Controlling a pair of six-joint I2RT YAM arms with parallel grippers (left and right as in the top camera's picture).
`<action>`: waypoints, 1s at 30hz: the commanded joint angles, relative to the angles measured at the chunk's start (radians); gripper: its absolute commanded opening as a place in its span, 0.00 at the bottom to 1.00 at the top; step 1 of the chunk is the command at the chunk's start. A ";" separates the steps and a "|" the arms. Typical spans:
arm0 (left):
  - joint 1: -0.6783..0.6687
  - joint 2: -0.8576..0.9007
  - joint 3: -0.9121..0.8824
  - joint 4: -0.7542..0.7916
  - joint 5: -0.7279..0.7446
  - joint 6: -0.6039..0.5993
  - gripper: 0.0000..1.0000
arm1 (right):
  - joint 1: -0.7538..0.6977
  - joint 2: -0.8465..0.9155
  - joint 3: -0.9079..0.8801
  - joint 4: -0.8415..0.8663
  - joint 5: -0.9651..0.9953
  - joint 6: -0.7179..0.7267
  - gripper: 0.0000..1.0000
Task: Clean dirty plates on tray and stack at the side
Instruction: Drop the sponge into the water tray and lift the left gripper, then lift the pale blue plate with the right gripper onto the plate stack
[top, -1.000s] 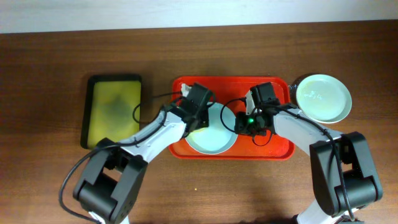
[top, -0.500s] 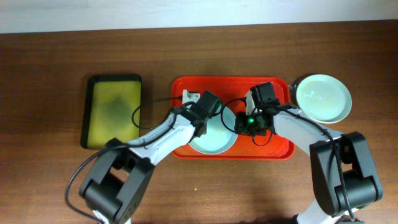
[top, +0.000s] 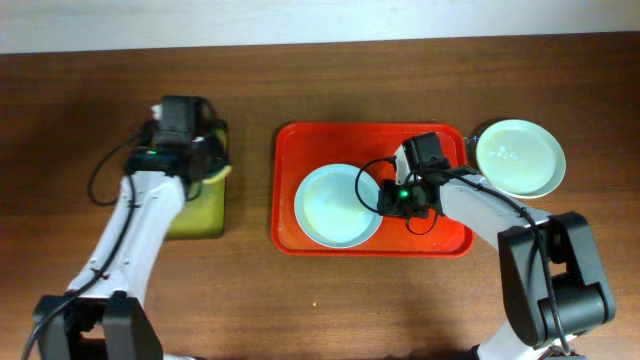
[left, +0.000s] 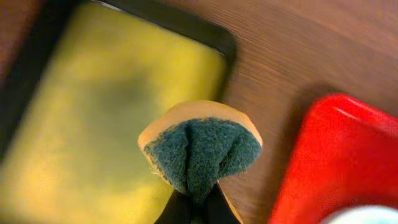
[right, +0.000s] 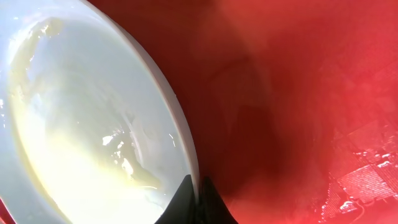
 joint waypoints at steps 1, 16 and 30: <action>0.080 -0.001 0.017 -0.001 0.002 0.021 0.00 | -0.003 0.008 -0.008 0.005 0.035 -0.004 0.04; 0.177 0.303 0.055 0.052 0.063 0.028 0.36 | -0.003 0.008 -0.008 0.006 0.034 -0.004 0.04; 0.176 -0.124 0.185 -0.102 0.063 0.028 0.99 | 0.416 -0.108 0.628 -0.643 1.302 -0.217 0.04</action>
